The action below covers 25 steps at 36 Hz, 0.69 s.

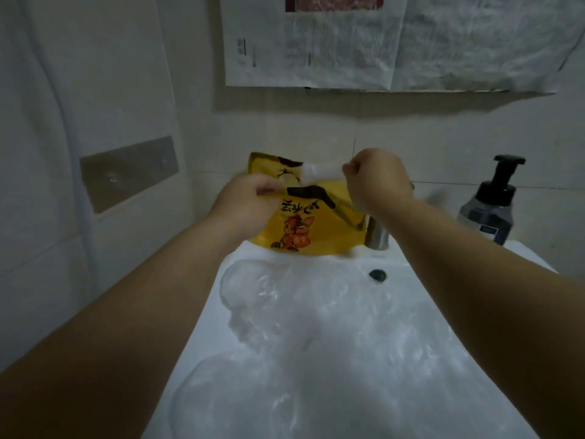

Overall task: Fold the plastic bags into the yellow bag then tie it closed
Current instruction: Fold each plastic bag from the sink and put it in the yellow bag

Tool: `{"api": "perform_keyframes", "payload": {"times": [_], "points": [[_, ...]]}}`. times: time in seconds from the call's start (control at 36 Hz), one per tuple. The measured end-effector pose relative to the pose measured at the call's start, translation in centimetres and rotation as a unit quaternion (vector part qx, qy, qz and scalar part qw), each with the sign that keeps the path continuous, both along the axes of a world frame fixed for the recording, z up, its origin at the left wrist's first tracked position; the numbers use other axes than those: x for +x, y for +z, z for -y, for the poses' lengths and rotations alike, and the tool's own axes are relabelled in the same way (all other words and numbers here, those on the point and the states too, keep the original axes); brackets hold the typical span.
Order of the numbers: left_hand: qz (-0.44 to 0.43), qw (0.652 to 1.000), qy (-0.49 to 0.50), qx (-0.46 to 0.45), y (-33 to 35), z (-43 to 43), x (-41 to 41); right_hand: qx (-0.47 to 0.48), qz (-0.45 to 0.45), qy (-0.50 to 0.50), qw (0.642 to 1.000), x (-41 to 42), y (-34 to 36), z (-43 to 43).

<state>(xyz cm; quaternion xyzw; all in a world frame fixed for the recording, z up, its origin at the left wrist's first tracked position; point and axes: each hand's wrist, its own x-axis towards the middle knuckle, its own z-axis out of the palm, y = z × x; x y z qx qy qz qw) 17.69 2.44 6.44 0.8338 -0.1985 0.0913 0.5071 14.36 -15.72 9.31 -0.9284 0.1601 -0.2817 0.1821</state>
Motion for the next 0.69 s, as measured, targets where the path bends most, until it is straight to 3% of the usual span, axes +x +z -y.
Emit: {"api": "perform_keyframes", "payload": {"times": [0.08,0.28,0.47,0.61,0.69], "points": [[0.021,0.996,-0.020,0.087,0.0,1.5,1.4,-0.079,-0.039,0.043,0.995,0.8,-0.4,0.0],[0.074,0.961,-0.076,0.255,-0.9,4.2,4.1,-0.151,-0.056,0.085,0.983,1.9,-1.0,0.3],[0.119,0.950,-0.033,0.288,-1.4,4.3,5.3,-0.157,-0.065,0.146,0.975,2.1,-0.7,0.5],[0.136,0.933,-0.067,0.326,-1.2,4.0,5.8,-0.249,-0.185,0.076,0.948,2.9,-0.8,-0.2],[0.141,0.953,-0.076,0.257,-0.8,4.0,5.4,-0.272,-0.203,0.044,0.940,3.2,-1.0,-0.6]]}}
